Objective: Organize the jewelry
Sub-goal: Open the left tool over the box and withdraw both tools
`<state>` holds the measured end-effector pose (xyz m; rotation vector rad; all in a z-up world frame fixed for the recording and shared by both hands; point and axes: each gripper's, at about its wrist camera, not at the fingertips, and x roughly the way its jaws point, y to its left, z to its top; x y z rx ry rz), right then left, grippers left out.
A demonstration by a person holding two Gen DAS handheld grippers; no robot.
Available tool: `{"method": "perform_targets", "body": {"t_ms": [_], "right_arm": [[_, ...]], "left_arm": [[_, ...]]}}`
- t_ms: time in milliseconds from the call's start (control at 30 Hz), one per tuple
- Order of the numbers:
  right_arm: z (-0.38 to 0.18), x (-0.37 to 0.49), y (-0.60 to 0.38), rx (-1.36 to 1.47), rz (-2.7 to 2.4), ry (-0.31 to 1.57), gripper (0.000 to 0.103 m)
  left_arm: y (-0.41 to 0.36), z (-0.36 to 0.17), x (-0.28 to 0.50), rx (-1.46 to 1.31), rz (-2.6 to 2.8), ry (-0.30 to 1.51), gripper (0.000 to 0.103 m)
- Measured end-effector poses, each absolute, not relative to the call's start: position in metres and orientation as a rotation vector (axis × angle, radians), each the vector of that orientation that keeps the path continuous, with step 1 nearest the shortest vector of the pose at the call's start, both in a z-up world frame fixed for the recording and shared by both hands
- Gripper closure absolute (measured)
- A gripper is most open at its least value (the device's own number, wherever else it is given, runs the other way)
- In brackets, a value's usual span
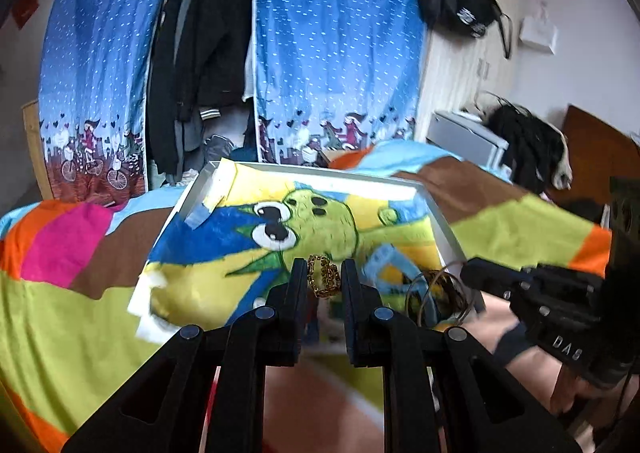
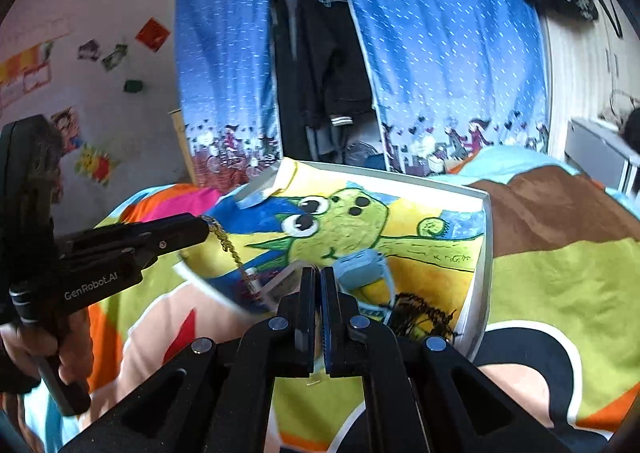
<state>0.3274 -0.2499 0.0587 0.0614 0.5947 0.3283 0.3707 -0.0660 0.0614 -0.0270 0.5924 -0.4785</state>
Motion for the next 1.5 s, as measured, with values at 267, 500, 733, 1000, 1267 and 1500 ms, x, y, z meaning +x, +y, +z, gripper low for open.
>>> {"method": "perform_targets", "body": {"t_ms": [267, 500, 733, 1000, 1267, 1500], "right_arm": [[0.017, 0.351, -0.254, 0.106, 0.311, 0.661, 0.1], [0.005, 0.343, -0.261, 0.123, 0.287, 0.677, 0.091], [0.016, 0.31, -0.271, 0.132, 0.254, 0.629, 0.054], [0.046, 0.222, -0.28, 0.137, 0.232, 0.538, 0.016], [0.059, 0.123, -0.271, 0.137, 0.225, 0.466, 0.0], [0.056, 0.07, -0.258, 0.137, 0.219, 0.451, 0.0]], "left_arm": [[-0.067, 0.015, 0.404, -0.059, -0.426, 0.703, 0.09], [-0.064, 0.004, 0.397, -0.041, -0.391, 0.724, 0.089], [-0.05, 0.012, 0.371, -0.095, -0.347, 0.692, 0.038], [-0.023, 0.042, 0.274, -0.142, -0.293, 0.573, 0.012], [-0.014, 0.056, 0.154, -0.024, -0.259, 0.463, 0.005], [-0.008, 0.046, 0.101, -0.008, -0.229, 0.479, 0.004]]}}
